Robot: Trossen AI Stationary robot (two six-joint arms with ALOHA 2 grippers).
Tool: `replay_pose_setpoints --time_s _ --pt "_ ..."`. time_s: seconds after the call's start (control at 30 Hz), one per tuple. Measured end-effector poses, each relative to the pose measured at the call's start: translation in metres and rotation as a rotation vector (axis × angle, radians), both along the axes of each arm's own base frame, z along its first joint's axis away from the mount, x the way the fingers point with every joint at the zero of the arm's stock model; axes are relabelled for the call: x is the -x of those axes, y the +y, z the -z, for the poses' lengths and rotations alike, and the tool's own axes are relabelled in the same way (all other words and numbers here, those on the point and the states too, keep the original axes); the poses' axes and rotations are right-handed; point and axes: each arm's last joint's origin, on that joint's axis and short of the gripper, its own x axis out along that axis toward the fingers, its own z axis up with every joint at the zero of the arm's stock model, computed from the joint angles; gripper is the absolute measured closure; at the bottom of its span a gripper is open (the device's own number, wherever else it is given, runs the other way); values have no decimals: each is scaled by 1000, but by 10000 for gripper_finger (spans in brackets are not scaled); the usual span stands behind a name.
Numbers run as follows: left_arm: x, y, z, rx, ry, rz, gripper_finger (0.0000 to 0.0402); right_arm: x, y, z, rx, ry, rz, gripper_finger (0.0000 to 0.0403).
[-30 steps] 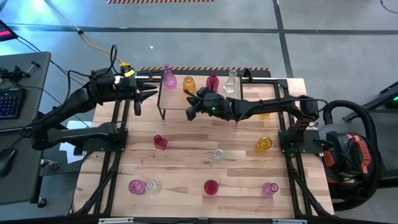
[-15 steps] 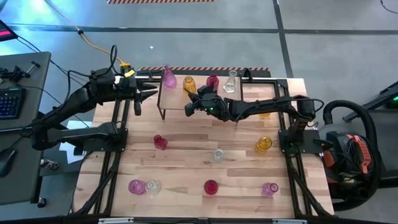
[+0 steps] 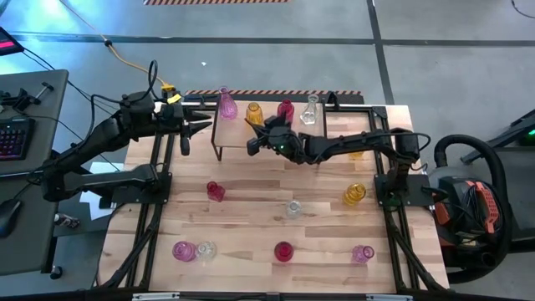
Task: Sort vases onto shelf
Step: Adjust the vases on the shelf
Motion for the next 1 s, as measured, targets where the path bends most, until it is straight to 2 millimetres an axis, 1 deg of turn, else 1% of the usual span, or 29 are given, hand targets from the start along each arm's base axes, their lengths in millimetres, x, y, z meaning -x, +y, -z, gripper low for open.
replay_pose_setpoints --time_s 0.23,0.57,0.77,1.0 --pt "0 0 0 0 0 0 330 2 -11 0 -3 -2 24 403" --pt "0 0 0 0 0 1 330 3 -24 -1 -14 -25 15 403" --pt "0 1 0 -6 3 -25 330 3 -24 -1 -20 -26 -1 403" --pt "0 1 0 -9 5 -41 330 2 -18 -1 -21 -15 -24 403"
